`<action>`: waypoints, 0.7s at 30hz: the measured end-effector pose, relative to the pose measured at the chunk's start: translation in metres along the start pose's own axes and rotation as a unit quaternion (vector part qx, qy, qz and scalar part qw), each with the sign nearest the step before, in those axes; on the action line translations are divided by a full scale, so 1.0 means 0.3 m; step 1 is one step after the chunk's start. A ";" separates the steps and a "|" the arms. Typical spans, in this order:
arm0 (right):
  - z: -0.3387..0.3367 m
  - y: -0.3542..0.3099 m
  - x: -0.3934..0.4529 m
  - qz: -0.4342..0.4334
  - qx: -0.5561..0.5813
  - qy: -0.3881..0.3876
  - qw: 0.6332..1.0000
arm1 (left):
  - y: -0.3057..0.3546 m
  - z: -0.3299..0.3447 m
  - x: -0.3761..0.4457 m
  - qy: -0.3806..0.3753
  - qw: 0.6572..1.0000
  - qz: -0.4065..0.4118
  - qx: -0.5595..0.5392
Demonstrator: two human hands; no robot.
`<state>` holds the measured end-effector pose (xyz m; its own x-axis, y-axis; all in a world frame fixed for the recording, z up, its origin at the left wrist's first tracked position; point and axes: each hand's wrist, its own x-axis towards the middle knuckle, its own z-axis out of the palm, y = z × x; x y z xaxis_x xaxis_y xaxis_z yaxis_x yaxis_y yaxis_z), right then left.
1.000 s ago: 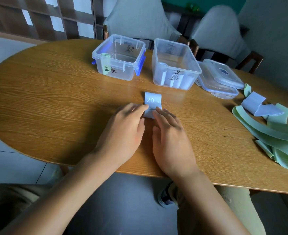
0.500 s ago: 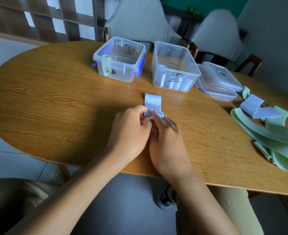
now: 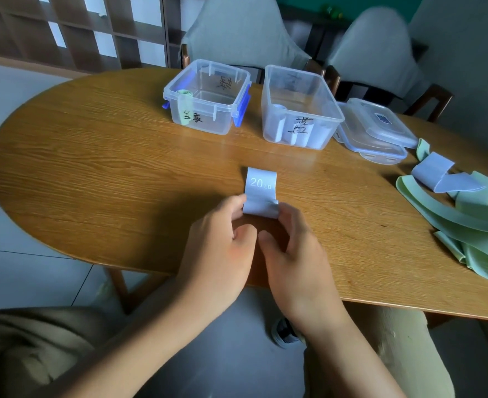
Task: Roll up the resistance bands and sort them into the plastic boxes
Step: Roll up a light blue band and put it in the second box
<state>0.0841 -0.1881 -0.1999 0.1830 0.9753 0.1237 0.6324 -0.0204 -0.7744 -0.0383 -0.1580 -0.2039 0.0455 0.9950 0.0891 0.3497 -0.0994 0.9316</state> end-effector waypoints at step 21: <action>0.001 0.025 -0.049 -0.058 -0.181 0.008 0.982 | -0.054 -0.053 -0.056 -0.033 0.919 0.188 0.344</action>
<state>0.0860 -0.2026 -0.2079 0.1044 0.9721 0.2101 0.8751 0.0106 -0.4838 -0.0596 -0.1730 -0.2149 0.3331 0.8882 0.3164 0.8059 -0.4424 0.3935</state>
